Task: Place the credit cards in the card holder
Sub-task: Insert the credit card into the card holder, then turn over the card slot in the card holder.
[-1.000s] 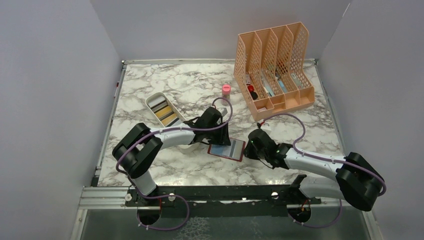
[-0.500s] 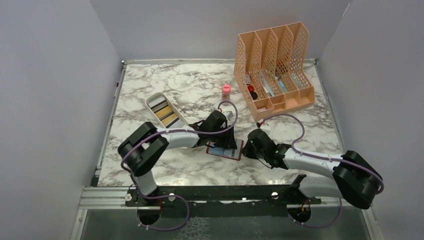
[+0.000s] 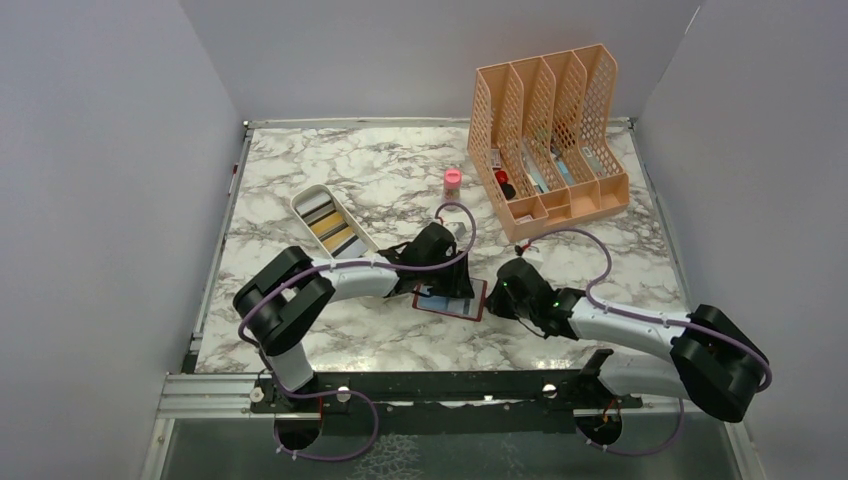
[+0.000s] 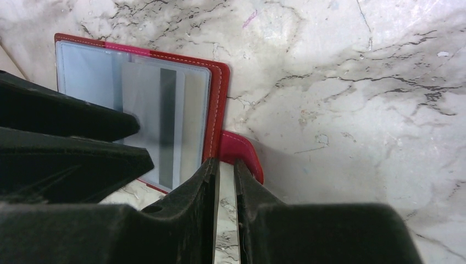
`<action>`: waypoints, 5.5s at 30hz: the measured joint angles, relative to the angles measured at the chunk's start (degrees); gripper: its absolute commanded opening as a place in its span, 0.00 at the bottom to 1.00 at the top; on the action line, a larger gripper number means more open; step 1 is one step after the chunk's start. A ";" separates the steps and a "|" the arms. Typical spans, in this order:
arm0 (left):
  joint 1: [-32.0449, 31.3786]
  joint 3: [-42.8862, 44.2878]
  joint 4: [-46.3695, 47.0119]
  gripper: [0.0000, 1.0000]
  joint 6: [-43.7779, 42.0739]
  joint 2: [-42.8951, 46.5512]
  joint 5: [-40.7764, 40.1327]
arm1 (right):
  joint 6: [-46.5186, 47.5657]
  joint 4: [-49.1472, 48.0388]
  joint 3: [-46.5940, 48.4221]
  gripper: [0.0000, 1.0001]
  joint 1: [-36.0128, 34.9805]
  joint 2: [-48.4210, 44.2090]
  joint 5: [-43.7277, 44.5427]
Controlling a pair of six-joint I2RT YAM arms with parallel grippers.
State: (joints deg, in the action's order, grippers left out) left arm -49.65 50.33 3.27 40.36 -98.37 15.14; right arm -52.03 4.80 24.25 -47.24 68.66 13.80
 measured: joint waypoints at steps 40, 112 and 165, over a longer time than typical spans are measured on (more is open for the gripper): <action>-2.16 0.37 1.07 0.51 2.40 -0.46 -2.12 | -0.11 1.73 -1.60 0.21 0.00 -2.73 0.96; 1.16 -12.96 -21.68 0.99 -16.31 63.95 -40.33 | 0.50 15.98 28.06 0.45 -10.38 25.18 6.62; 2.67 -8.57 -4.42 0.10 -6.73 16.52 -8.41 | 5.16 -15.98 0.79 0.02 -5.40 3.65 -2.97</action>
State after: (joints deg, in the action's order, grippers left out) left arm -46.98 41.76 -1.15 33.63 -81.84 6.72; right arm -46.87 -11.18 25.04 -52.64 72.31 10.83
